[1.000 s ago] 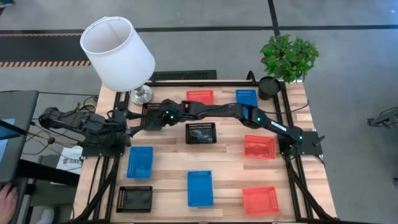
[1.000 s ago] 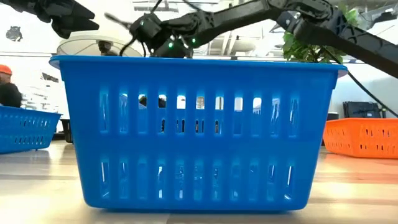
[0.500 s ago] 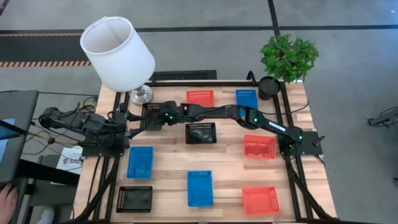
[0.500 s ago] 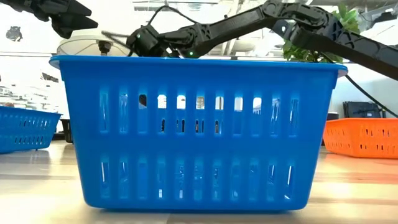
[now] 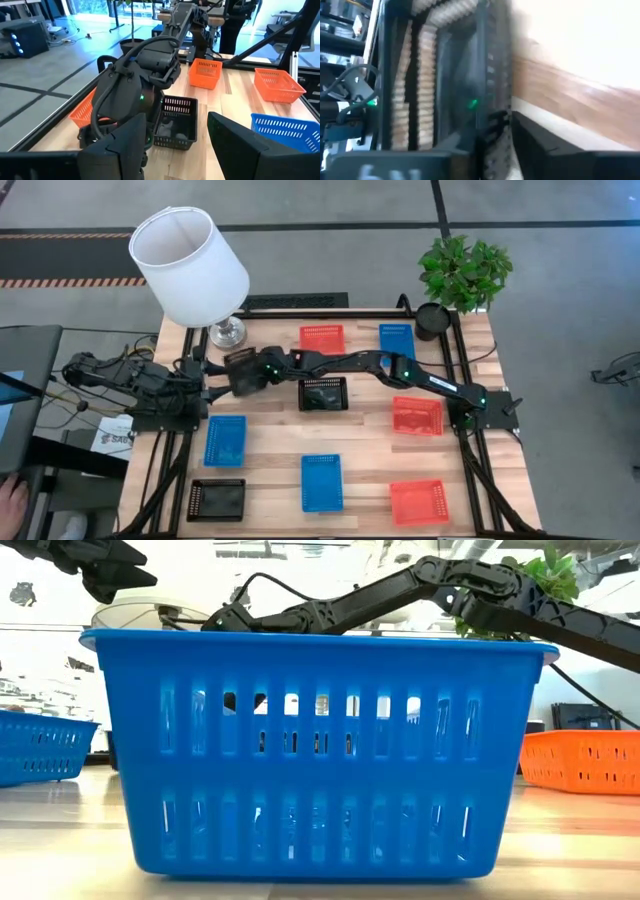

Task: Stack baskets by color
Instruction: Stack the top left black bin on the top right black bin

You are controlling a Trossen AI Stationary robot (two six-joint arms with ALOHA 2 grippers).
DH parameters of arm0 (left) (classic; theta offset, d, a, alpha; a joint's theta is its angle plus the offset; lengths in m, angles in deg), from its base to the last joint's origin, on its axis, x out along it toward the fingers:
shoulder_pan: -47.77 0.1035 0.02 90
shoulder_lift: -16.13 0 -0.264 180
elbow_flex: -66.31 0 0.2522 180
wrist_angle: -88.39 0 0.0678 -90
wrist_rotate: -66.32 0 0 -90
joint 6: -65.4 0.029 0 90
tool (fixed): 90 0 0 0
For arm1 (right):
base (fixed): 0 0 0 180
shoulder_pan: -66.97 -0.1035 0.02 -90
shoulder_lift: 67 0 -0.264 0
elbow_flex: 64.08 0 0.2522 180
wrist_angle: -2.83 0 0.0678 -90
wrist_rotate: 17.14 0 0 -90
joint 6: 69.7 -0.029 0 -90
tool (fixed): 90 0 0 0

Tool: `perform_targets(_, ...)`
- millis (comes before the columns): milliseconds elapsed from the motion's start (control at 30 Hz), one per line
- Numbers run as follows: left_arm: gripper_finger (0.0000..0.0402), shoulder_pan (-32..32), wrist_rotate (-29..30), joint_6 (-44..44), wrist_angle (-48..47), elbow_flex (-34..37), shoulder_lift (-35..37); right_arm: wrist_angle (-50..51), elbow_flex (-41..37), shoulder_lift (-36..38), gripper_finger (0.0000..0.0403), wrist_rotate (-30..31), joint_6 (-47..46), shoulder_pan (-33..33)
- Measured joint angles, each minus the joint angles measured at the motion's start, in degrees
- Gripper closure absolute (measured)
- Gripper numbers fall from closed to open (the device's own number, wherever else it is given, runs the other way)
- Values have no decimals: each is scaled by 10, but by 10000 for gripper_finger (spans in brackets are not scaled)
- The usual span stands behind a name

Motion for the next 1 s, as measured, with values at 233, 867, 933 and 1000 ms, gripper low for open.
perform_targets(233,200,0,0,0,0,0,0,-56,2,12,391,-11,11,4)
perform_targets(867,200,0,9,52,105,0,0,525,-2,249,400,-99,485,70)
perform_targets(933,200,0,10,53,105,0,0,550,-10,268,400,-97,542,63)
perform_targets(1000,200,0,15,47,105,1,0,557,-31,295,400,-97,604,57)
